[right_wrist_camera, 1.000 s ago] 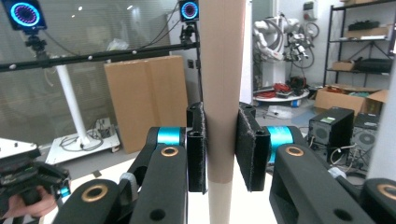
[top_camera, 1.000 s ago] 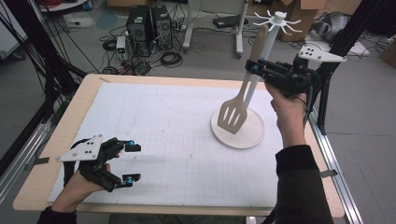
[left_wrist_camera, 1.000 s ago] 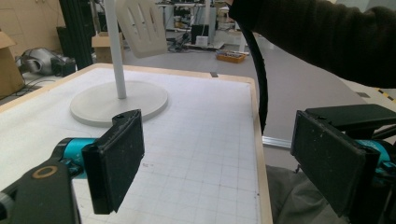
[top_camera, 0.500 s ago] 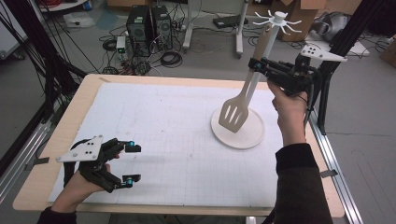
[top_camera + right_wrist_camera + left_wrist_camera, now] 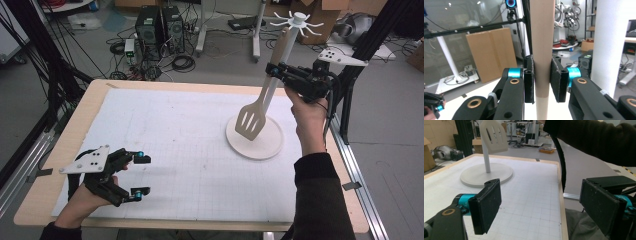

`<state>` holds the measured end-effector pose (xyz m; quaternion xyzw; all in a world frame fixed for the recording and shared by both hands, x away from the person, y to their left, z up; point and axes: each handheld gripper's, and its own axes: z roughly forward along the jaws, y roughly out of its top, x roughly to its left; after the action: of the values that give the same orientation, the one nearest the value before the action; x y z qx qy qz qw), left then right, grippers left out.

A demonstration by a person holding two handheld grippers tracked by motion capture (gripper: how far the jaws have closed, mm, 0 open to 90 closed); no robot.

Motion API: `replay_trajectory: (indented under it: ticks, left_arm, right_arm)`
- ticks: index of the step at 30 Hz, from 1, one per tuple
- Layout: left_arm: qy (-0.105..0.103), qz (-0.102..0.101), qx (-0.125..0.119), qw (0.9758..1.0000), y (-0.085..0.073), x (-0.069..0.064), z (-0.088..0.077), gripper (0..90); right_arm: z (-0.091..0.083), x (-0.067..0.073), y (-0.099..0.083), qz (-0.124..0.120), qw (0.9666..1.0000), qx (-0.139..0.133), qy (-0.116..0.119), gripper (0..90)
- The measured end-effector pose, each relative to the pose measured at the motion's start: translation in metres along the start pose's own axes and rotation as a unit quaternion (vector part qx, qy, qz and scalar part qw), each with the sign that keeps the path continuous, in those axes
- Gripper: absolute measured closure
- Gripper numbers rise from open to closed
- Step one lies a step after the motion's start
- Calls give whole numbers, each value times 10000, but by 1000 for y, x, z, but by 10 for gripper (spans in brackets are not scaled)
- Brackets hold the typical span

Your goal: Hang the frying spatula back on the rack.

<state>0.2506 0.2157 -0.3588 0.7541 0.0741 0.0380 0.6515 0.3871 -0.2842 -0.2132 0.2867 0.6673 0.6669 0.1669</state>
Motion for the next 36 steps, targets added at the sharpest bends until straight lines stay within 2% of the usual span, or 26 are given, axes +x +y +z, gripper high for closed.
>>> replay_trajectory:
  ticks: [4, 5, 6, 7, 9, 11, 12, 13, 14, 15, 16, 19, 23, 25, 29, 32, 34, 36]
  left_arm:
    - [3, 29, 9, 10000, 1, 0, -1, 181]
    - [9, 24, -5, 10000, 1, -1, -1, 181]
    - [9, 24, -5, 10000, 1, -1, -1, 181]
    - [19, 15, -15, 10000, 1, -1, -1, 181]
    - [17, 16, -21, 10000, 0, -1, -2, 181]
    - [26, 15, -2, 10000, 0, 0, -2, 180]
    - [26, 15, -2, 10000, 0, 0, -2, 180]
    - [28, 14, -12, 10000, 0, 0, -2, 179]
    - [28, 14, -12, 10000, 0, 0, -2, 179]
    - [38, -7, -22, 10000, 0, 0, -2, 178]
    - [43, -1, -29, 10000, 0, 0, -3, 178]
    - [48, -15, -30, 10000, -1, 1, -3, 178]
    - [83, -53, 4, 10000, -4, 3, -1, 177]
    - [94, -44, 46, 9999, -5, 4, -1, 178]
    - [121, -89, 43, 9999, -8, 5, -1, 178]
    - [133, -107, 88, 9998, -11, 5, -2, 178]
    - [136, -136, 83, 9998, -13, 7, -2, 178]
    - [167, -123, 98, 9997, -15, 9, -3, 178]
  right_arm:
    - [-1, -1, -2, 22, 10000, -43, -2, 737]
    - [-2, -1, -2, 50, 10000, -73, 19, 696]
    - [-2, -1, -2, 50, 10000, -73, 19, 696]
    - [-4, 0, -1, 70, 10000, -70, 1, 628]
    - [-6, 0, -2, 38, 10000, -57, -39, 602]
    - [-10, 2, -3, 24, 10000, -61, -53, 532]
    - [-10, 2, -3, 24, 10000, -61, -53, 532]
    - [-15, 5, -6, -90, 9997, -113, -184, 481]
    - [-15, 5, -6, -90, 9997, -113, -184, 481]
    - [-20, 8, -11, -141, 9995, -55, -271, 422]
    - [-22, 9, -14, -143, 9994, -18, -325, 402]
    - [-27, 10, -19, -150, 9995, 30, -278, 370]
    - [-42, 21, -37, -277, 9996, 27, -66, 312]
    - [-46, 26, -47, -328, 9993, 28, 148, 279]
    - [-50, 36, -71, -412, 9978, 201, 489, 226]
    - [-52, 43, -91, -553, 9960, 148, 681, 208]
    - [-53, 48, -103, -453, 9954, 207, 824, 195]
    - [-52, 51, -116, -468, 9941, 247, 951, 188]
